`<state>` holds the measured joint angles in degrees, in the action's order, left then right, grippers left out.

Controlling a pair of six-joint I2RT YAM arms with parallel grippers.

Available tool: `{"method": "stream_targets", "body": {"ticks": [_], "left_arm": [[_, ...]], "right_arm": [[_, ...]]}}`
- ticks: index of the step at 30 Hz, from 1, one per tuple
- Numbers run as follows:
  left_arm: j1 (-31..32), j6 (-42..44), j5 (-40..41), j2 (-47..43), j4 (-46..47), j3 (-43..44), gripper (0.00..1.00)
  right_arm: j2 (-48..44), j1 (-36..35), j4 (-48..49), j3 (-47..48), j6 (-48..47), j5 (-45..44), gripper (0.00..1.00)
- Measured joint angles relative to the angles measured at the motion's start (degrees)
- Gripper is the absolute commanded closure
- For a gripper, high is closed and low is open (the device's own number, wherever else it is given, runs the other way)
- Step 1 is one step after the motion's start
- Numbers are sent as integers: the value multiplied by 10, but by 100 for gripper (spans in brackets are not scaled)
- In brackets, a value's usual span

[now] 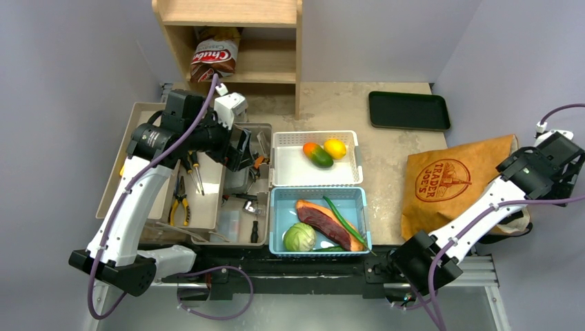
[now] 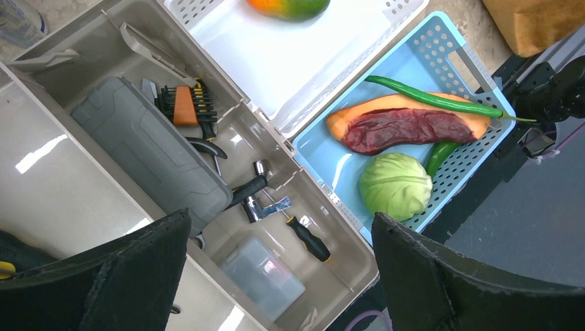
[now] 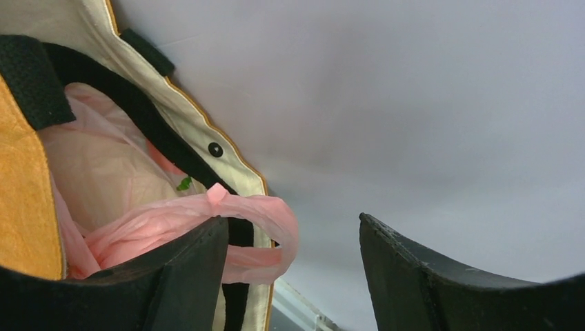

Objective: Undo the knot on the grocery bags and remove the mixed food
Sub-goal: Pick up the takeout bag from the takeout bag.

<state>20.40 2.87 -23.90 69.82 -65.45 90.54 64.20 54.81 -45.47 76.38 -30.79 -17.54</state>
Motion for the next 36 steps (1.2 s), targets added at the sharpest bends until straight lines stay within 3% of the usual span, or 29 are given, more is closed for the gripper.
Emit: {"method": "stream_targets", "body": {"ticks": [14,24,36], "left_arm": [[0,8,0,1,-1,4,0],[0,8,0,10,-1,8,0],[0,9,-5,20,-2,19,0]], "right_arm": [[18,45,-73,14,-15,47,34],[53,76,-54,-12,-29,76,40],[12,111,22,-52,-63,178,35]]}}
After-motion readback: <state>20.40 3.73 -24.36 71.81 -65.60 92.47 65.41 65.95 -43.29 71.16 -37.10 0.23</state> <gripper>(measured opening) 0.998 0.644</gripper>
